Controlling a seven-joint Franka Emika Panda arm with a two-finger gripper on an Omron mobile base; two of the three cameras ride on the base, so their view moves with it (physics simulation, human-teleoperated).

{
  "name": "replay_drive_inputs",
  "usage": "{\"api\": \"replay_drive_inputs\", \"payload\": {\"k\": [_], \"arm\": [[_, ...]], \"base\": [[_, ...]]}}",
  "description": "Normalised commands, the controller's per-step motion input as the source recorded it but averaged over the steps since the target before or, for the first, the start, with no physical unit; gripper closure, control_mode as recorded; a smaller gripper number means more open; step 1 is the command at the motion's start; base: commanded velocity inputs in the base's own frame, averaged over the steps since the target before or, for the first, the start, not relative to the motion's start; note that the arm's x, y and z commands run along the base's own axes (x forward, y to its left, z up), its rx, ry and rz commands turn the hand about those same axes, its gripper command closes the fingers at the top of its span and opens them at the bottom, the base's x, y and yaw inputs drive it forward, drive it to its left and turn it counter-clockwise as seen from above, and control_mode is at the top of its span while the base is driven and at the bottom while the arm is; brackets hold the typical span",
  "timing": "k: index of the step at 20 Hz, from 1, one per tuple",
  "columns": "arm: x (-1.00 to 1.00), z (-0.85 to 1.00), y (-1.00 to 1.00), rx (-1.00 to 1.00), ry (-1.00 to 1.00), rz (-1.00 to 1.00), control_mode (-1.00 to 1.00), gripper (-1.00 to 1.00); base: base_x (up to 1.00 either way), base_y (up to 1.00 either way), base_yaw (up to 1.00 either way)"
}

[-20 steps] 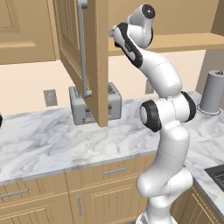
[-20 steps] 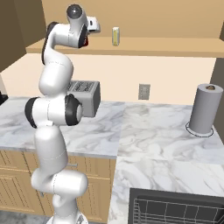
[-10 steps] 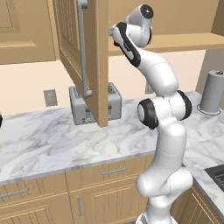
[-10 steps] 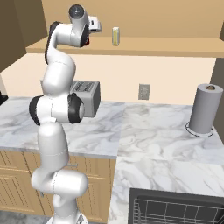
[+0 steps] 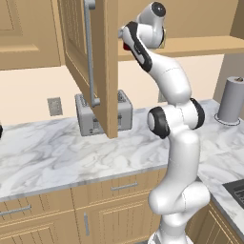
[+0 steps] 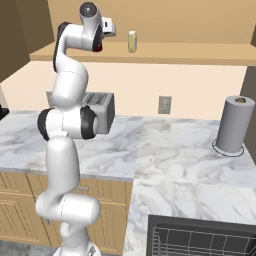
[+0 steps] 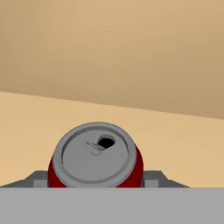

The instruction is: Sort all alcoholic drinks to one cabinet, and non-alcoholic drinks to the other.

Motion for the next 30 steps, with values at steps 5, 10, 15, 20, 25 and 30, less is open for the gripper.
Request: {"api": "replay_drive_inputs", "payload": {"k": [5, 10, 15, 20, 25, 30], "arm": [[0.00, -0.20, 0.00, 0.00, 0.02, 0.00, -1.00, -1.00], [0.00, -0.19, 0.00, 0.00, 0.00, 0.00, -1.00, -1.00], [0.00, -0.15, 0.00, 0.00, -0.03, 0.00, -1.00, -1.00], [0.00, -0.13, 0.00, 0.00, -0.03, 0.00, -1.00, -1.00], [0.00, -0.06, 0.00, 0.00, -0.08, 0.00, -1.00, -1.00], [-0.10, 0.00, 0.00, 0.00, -0.08, 0.00, -1.00, -1.00]], "base": [[0.00, 0.00, 0.00], [0.00, 0.00, 0.00], [0.00, 0.00, 0.00], [0.00, 0.00, 0.00], [0.00, 0.00, 0.00], [0.00, 0.00, 0.00]]}}
